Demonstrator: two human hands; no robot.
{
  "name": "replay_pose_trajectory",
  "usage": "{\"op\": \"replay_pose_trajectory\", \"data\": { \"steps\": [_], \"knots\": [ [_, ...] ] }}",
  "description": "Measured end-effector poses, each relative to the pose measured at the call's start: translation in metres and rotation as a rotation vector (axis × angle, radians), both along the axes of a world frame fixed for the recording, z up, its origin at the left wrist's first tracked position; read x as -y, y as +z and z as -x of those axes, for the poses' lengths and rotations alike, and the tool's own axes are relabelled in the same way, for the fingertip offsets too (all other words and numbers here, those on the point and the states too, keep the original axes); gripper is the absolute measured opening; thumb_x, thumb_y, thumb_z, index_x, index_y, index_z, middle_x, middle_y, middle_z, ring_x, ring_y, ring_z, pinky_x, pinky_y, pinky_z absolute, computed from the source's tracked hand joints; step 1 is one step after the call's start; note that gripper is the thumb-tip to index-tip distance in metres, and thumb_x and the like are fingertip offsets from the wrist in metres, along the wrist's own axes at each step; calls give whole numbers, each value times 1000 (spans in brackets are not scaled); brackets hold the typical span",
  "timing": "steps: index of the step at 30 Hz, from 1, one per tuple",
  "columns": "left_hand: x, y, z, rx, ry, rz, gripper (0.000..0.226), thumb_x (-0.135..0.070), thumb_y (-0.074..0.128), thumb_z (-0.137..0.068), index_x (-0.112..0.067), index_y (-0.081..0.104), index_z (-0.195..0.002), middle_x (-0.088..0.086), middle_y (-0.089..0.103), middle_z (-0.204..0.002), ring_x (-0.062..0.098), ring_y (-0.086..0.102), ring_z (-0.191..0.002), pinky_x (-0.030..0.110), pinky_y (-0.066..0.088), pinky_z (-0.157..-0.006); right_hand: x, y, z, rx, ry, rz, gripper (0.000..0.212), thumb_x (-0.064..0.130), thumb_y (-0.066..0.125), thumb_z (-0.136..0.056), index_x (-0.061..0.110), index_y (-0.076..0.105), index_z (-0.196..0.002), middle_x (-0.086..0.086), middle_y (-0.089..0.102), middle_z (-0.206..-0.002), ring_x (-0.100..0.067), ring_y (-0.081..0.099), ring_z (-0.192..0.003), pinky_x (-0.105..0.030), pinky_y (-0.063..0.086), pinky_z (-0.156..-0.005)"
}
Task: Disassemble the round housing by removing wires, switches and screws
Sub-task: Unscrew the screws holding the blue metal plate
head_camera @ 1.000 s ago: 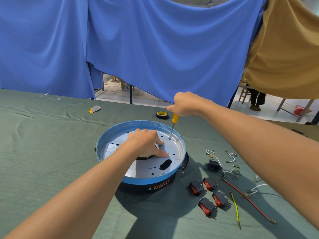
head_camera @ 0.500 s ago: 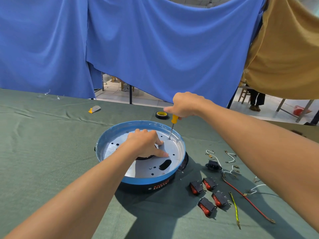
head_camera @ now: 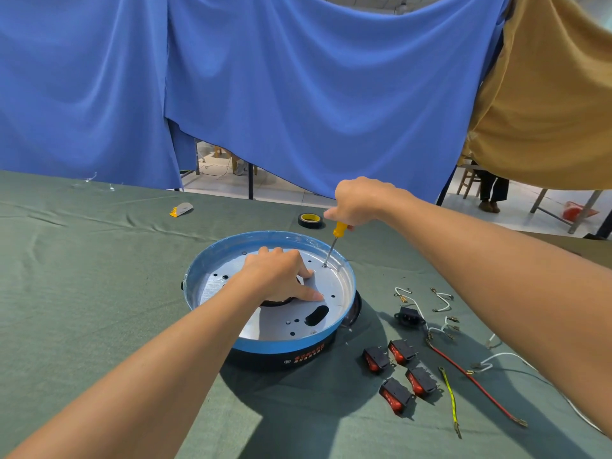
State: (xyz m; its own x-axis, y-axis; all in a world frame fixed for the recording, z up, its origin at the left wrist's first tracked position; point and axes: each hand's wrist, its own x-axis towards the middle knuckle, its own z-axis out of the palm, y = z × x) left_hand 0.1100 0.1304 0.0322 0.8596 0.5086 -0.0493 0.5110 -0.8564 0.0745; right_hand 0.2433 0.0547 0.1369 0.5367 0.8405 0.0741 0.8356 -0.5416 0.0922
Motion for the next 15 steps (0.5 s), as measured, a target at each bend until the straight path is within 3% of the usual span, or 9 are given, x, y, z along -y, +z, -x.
{"op": "replay_pose_trajectory", "data": {
  "steps": [2,5,8,9,12,15],
  "knots": [
    [0,0,0,2,-2,2,68,-74,55,-80,-39,52,-138,-1,59,-132,27,49,-112,35,37,-74,0,2,1,-52,13,15,31,33,60,-89,13,56,-65,-2,55,-63,-22,47,-63,-28,38,-51],
    [-1,0,-1,-5,0,6,69,-75,55,-79,-39,52,-138,0,59,-132,27,50,-112,36,41,-76,2,7,1,-176,60,21,18,27,70,-84,9,68,-87,-9,63,-84,-24,54,-71,-32,53,-62],
    [-2,-1,-1,-9,3,8,70,-77,54,-78,-40,53,-137,-1,59,-131,27,50,-113,37,42,-77,1,8,-1,-326,92,11,4,16,73,-83,18,70,-83,-4,59,-83,-17,50,-65,-23,47,-53],
    [-2,-1,-2,-8,2,9,70,-77,54,-77,-40,53,-137,-1,59,-131,27,50,-113,37,43,-78,1,7,-1,-341,83,16,4,19,73,-84,17,69,-83,-4,58,-80,-17,49,-63,-23,45,-52],
    [-3,-2,-2,1,-6,7,70,-76,55,-77,-40,53,-137,-1,60,-129,27,51,-110,36,42,-75,-1,3,-2,-245,51,8,40,46,64,-87,10,63,-71,-2,58,-58,-17,49,-50,-23,41,-48],
    [-2,-2,-1,4,-13,2,70,-75,55,-78,-39,53,-137,-1,61,-129,26,52,-108,33,39,-71,-3,-1,-2,-200,54,-28,45,40,60,-91,11,57,-56,4,53,-42,-13,45,-41,-21,37,-43]
  ]
}}
